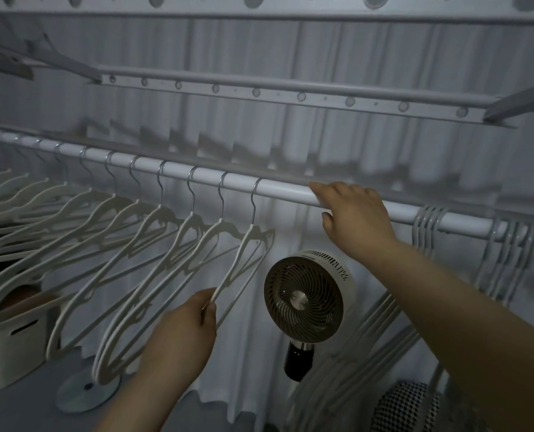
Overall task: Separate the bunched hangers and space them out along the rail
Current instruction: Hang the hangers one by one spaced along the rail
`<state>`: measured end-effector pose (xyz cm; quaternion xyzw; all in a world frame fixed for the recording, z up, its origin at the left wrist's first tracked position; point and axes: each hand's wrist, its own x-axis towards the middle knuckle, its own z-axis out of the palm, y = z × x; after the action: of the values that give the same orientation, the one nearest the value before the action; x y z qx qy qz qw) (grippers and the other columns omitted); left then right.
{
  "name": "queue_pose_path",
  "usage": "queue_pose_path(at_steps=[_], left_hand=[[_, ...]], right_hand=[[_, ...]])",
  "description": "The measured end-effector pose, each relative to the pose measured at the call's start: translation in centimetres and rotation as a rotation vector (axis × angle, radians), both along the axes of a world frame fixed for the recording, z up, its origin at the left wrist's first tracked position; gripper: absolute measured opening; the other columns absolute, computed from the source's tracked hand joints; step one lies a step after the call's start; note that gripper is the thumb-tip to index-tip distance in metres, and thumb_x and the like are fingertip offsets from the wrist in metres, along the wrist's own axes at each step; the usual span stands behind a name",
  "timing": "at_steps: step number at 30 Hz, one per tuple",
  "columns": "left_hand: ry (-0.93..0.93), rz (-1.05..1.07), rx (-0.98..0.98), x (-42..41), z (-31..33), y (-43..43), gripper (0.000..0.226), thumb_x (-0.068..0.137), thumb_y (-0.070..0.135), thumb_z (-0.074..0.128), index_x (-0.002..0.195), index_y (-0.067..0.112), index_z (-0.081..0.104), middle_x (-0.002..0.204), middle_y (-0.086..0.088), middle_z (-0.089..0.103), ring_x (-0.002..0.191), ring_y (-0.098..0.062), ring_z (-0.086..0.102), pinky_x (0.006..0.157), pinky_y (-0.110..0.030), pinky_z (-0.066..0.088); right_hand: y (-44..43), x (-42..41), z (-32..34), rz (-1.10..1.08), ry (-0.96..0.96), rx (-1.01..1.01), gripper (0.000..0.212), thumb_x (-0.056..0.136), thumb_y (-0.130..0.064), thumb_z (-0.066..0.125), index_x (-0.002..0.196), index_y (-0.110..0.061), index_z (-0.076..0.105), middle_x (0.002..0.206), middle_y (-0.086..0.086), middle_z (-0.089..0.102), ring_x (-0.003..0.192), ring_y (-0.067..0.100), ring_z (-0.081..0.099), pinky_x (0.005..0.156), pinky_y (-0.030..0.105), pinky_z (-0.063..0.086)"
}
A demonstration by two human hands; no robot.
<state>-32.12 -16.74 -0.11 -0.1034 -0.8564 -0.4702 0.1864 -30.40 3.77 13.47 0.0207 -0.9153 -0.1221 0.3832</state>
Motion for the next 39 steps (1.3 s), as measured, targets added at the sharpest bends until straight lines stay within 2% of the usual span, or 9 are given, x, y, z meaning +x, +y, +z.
queue_pose_path(at_steps=[5, 9, 12, 16, 19, 25, 30, 33, 39], left_hand=[[0.012, -0.007, -0.010, 0.2, -0.2, 0.1, 0.035, 0.097, 0.023, 0.032, 0.129, 0.026, 0.047, 0.089, -0.002, 0.062, 0.082, -0.019, 0.055, 0.058, -0.023, 0.035], [-0.012, -0.031, -0.045, 1.1, 0.6, 0.0, 0.038, 0.095, 0.032, 0.038, 0.133, 0.027, 0.043, 0.122, 0.000, 0.061, 0.111, -0.019, 0.057, 0.081, -0.026, 0.041], [0.172, -0.046, 0.009, 2.0, 1.3, 0.1, 0.042, 0.092, 0.035, 0.048, 0.131, 0.019, 0.048, 0.134, -0.001, 0.052, 0.123, -0.017, 0.048, 0.097, -0.027, 0.036], [0.459, -0.155, 0.112, 4.7, 3.5, 2.2, 0.047, 0.076, 0.050, 0.042, 0.110, 0.026, 0.065, 0.104, 0.021, 0.057, 0.100, 0.004, 0.048, 0.085, -0.010, 0.033], [0.304, -0.381, 0.193, 6.5, 4.2, 5.1, 0.013, 0.087, 0.040, 0.052, 0.095, 0.043, 0.062, 0.088, 0.029, 0.058, 0.084, 0.015, 0.055, 0.072, 0.003, 0.038], [-0.032, -0.629, 0.147, 8.4, 2.9, 11.9, 0.023, 0.087, 0.026, 0.055, 0.110, 0.023, 0.057, 0.072, 0.019, 0.051, 0.059, 0.016, 0.053, 0.058, 0.006, 0.036], [-0.212, -0.738, 0.183, 8.6, 1.6, 13.6, 0.025, 0.091, 0.018, 0.050, 0.109, 0.003, 0.059, 0.068, 0.001, 0.053, 0.040, 0.004, 0.049, 0.043, -0.005, 0.035], [-0.198, -0.712, 0.233, 8.8, 1.5, 13.5, 0.028, 0.092, 0.009, 0.045, 0.091, -0.014, 0.061, 0.066, -0.014, 0.051, 0.053, -0.011, 0.046, 0.052, -0.016, 0.035], [-0.143, -0.584, 0.251, 8.9, 1.3, 13.0, 0.030, 0.092, 0.008, 0.044, 0.079, -0.011, 0.063, 0.066, -0.015, 0.053, 0.062, -0.018, 0.048, 0.055, -0.019, 0.038]], right_hand=[[0.1, 0.4, 0.0, -0.030, -0.015, -0.002, 0.053, 0.092, -0.015, 0.043, 0.142, -0.023, 0.029, 0.135, 0.006, 0.047, 0.118, 0.027, 0.043, 0.097, 0.033, 0.024], [0.2, 1.2, 0.2, -0.048, -0.039, -0.018, 0.057, 0.093, -0.020, 0.043, 0.145, -0.020, 0.019, 0.138, 0.005, 0.044, 0.122, 0.026, 0.041, 0.100, 0.033, 0.024], [0.8, 2.4, 0.6, -0.043, -0.035, -0.043, 0.060, 0.093, -0.025, 0.044, 0.145, -0.018, 0.017, 0.140, 0.005, 0.043, 0.126, 0.025, 0.037, 0.105, 0.031, 0.017], [3.1, 5.3, 1.0, -0.091, 0.057, -0.052, 0.057, 0.089, -0.028, 0.048, 0.141, -0.014, 0.030, 0.134, 0.011, 0.049, 0.126, 0.028, 0.038, 0.109, 0.035, 0.012], [5.5, 7.6, 1.0, -0.167, 0.115, -0.068, 0.060, 0.081, -0.030, 0.045, 0.137, -0.009, 0.038, 0.131, 0.016, 0.051, 0.124, 0.033, 0.040, 0.110, 0.041, 0.016], [8.5, 10.5, 1.0, -0.287, 0.038, -0.244, 0.060, 0.088, -0.036, 0.053, 0.140, -0.015, 0.032, 0.139, 0.010, 0.045, 0.128, 0.028, 0.039, 0.106, 0.036, 0.022], [9.1, 11.2, 0.7, -0.283, -0.037, -0.167, 0.051, 0.089, -0.035, 0.050, 0.135, -0.015, 0.038, 0.134, 0.009, 0.048, 0.123, 0.027, 0.041, 0.102, 0.035, 0.025], [9.2, 11.3, 0.7, -0.268, -0.036, -0.154, 0.050, 0.090, -0.034, 0.049, 0.135, -0.015, 0.038, 0.134, 0.008, 0.048, 0.123, 0.027, 0.041, 0.101, 0.034, 0.026], [9.4, 11.4, 0.4, -0.245, -0.052, -0.140, 0.052, 0.090, -0.032, 0.049, 0.137, -0.014, 0.035, 0.138, 0.008, 0.045, 0.126, 0.026, 0.039, 0.103, 0.034, 0.023]])
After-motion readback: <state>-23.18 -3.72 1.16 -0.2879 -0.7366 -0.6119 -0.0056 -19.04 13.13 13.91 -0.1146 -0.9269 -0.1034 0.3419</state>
